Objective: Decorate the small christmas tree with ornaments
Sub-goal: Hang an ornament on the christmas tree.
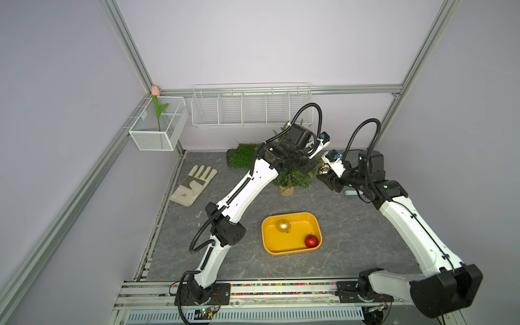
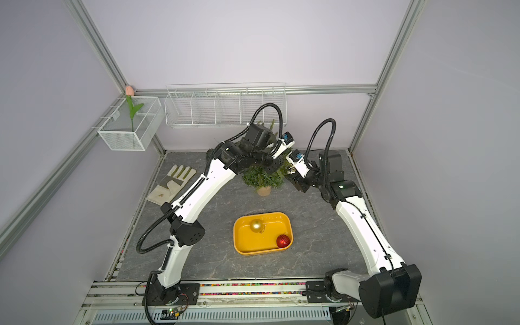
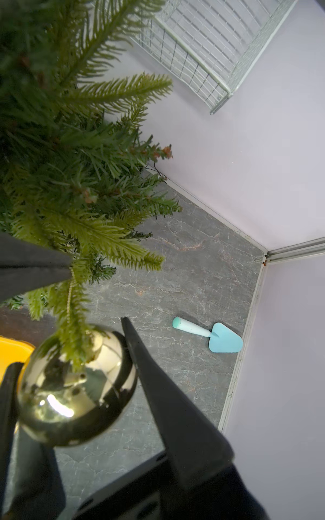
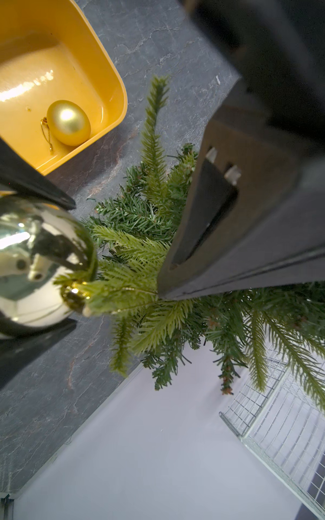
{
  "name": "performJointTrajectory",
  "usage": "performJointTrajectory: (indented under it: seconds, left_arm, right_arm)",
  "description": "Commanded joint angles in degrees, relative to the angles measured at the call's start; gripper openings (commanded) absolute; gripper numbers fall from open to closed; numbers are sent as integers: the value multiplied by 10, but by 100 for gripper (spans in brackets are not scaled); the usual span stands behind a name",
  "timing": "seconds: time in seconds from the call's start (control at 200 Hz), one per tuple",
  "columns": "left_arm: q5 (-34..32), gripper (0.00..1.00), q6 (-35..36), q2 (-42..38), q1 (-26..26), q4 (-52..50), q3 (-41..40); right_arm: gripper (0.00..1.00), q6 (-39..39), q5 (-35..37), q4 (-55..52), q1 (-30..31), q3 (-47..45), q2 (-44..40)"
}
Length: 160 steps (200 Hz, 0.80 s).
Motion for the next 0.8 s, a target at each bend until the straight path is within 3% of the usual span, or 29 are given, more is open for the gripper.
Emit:
performJointTrajectory:
  seconds: [0.0,0.35,0.575,0.665,0.795]
  left_arm:
    - [3,0,-15,11,11,-25,22]
    - [84,0,-13,-12,5,0,20]
    - [70,0,-11,-7,-3,-7,20]
    - [53,10,-18,-13,-3,-12,20]
    - [41,16,-28,-29,-3,-15,20]
  right_arm:
    - [6,6,-5,8,-2,11,13]
    - [6,11,-29,25,-2,-7,37]
    - [6,20,-22,33,-3,-32,19]
    - [6,24,-21,32,-3,-41,13]
    - [6,32,-23,39,-3,-52,2]
